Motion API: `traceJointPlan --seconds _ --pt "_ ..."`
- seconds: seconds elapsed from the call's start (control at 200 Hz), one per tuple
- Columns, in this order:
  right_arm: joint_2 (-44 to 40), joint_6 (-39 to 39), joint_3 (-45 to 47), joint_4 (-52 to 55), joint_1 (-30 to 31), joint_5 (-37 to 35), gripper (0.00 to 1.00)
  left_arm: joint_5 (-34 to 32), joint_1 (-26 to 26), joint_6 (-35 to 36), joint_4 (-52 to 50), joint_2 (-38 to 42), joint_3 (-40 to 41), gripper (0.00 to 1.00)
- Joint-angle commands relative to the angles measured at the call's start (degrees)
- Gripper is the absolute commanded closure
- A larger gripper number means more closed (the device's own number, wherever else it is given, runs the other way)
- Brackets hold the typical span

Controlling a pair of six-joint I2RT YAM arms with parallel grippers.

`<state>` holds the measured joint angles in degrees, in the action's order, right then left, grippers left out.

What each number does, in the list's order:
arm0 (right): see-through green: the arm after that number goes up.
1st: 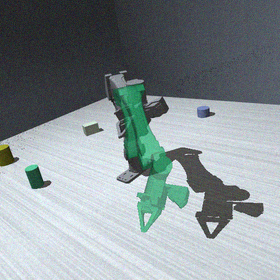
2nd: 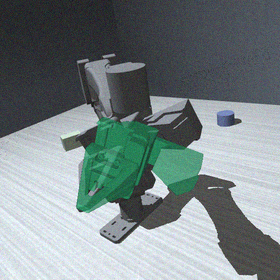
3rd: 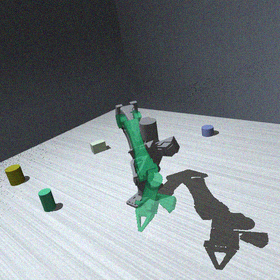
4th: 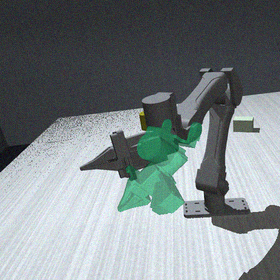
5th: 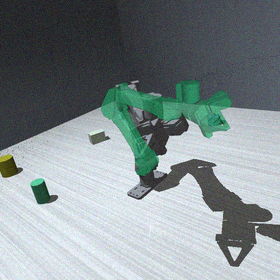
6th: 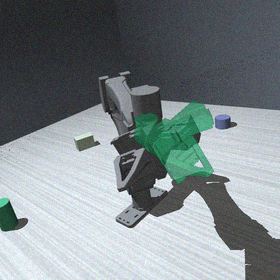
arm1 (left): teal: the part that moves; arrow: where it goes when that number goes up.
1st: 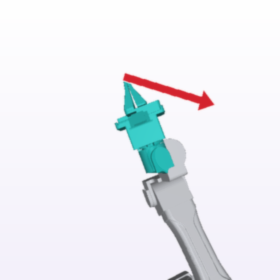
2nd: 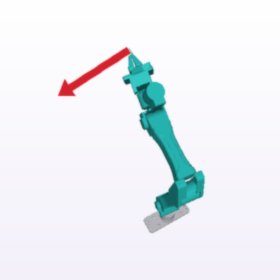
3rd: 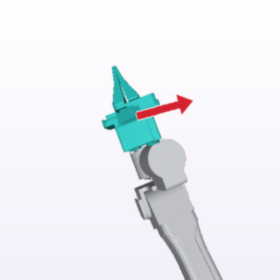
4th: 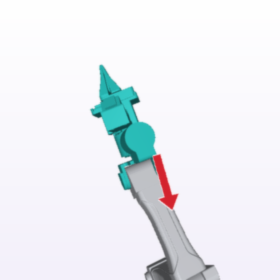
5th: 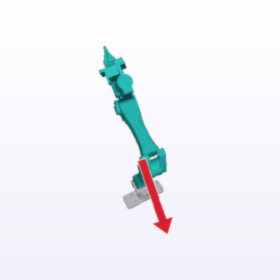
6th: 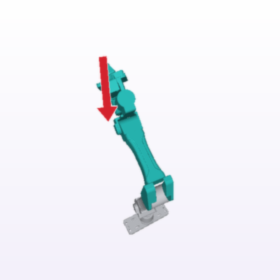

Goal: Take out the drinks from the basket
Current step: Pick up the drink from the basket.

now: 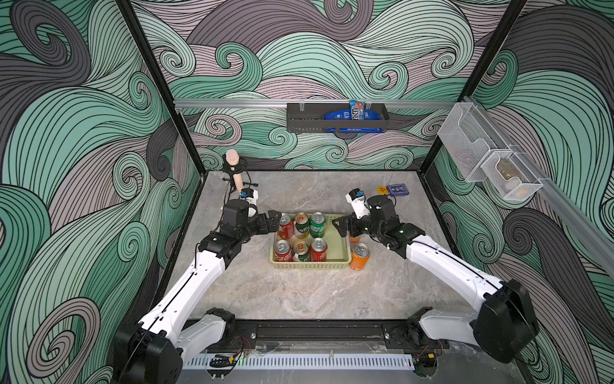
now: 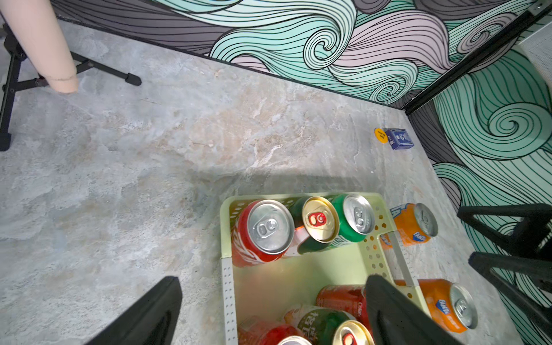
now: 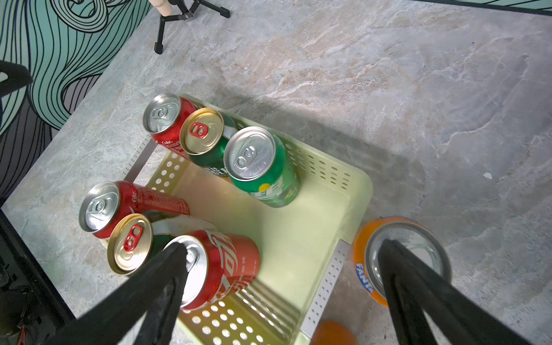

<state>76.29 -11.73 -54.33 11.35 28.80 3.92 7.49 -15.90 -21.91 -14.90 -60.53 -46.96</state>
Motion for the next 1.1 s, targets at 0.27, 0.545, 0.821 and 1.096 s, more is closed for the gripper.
traceJointPlan --seconds 0.27,0.545,0.821,1.096 --pt "9.0 -5.0 -6.4 -0.6 3.4 -3.1 0.03 4.1 5.5 -0.9 0.9 -0.6 0.3 0.01" --pt "11.5 -5.1 -7.8 -0.6 4.6 -4.6 0.03 8.1 7.9 -1.5 1.9 -0.9 1.1 0.01" --pt "15.9 -5.5 -10.5 -0.5 5.4 -3.9 0.03 9.7 8.8 -1.4 2.9 -0.4 1.9 0.01" --pt "19.7 -4.1 -13.1 -0.1 7.4 -5.0 0.04 11.5 9.6 -1.0 3.4 -0.6 2.0 0.01"
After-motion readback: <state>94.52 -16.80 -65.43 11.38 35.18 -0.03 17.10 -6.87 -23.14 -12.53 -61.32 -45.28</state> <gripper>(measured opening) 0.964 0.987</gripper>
